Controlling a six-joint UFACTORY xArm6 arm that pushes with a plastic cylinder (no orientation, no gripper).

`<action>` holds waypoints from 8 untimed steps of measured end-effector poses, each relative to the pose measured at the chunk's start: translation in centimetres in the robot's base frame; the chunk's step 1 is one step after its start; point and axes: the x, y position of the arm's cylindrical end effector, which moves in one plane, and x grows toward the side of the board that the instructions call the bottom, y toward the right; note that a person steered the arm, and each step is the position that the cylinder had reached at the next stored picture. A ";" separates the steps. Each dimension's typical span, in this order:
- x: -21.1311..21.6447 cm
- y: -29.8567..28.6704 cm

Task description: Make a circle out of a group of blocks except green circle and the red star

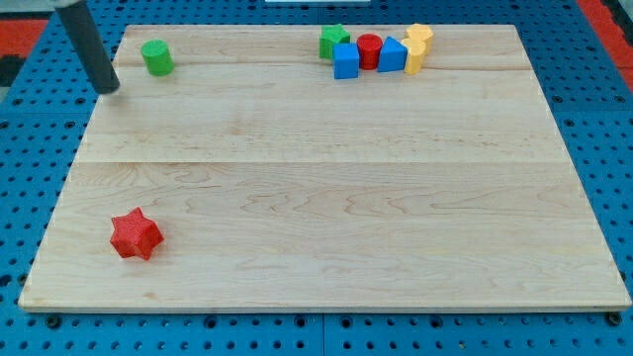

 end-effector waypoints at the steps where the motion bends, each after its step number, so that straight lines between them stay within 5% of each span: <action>1: 2.5 1.4; 4: 2.2 3.6; 6: -5.7 8.4; 8: -4.8 14.8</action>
